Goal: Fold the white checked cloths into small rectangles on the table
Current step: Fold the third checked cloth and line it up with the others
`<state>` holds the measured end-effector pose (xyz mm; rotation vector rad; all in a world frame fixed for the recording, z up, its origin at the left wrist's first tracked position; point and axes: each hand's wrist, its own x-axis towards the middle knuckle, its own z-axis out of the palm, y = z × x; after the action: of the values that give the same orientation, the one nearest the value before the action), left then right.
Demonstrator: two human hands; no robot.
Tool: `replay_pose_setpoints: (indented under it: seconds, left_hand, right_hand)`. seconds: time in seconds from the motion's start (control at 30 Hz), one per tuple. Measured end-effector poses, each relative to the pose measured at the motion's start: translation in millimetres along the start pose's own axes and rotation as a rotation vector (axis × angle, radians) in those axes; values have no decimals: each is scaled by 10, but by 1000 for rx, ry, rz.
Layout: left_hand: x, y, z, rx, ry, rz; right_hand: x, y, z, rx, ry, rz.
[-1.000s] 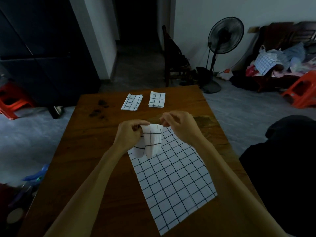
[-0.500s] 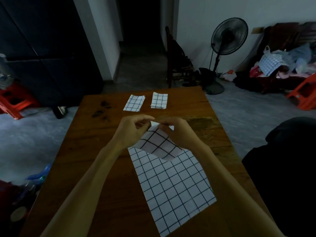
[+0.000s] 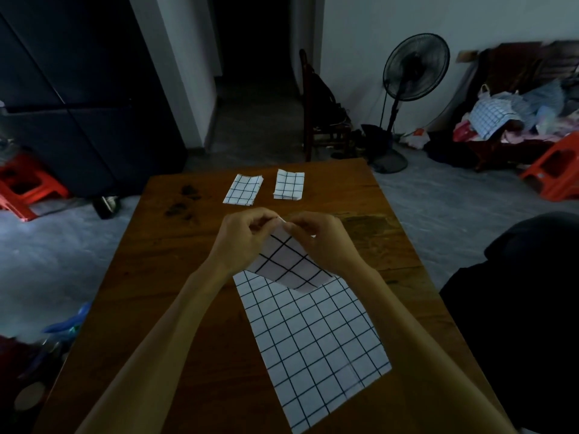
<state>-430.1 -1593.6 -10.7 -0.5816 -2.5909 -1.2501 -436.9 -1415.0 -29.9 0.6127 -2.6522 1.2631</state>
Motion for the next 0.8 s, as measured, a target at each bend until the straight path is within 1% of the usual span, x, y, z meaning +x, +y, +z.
replay_pose_setpoints:
  seconds: [0.2,0.4,0.57,0.67,0.73,0.8]
  left_hand:
    - [47,-36,-62,63,221,-6]
    - [74,-85,-112,79,286,-29]
    - [74,-114,-48,112,214,-44]
    - [74,-41,15,137,64,30]
    - [78,56,64,104,-20,93]
    - [89,139,69,78,-7,109]
  right_hand:
    - [-96,85,23,-115,17,4]
    - [-312,246,16,-137,-47,162]
    - [-344,415,-21,-237,-195,208]
    - [-287,311,-35,-110,-117,125]
    - [-192,155,-24,-53,-112,67]
    - [-108,54,2,-44,-82,57]
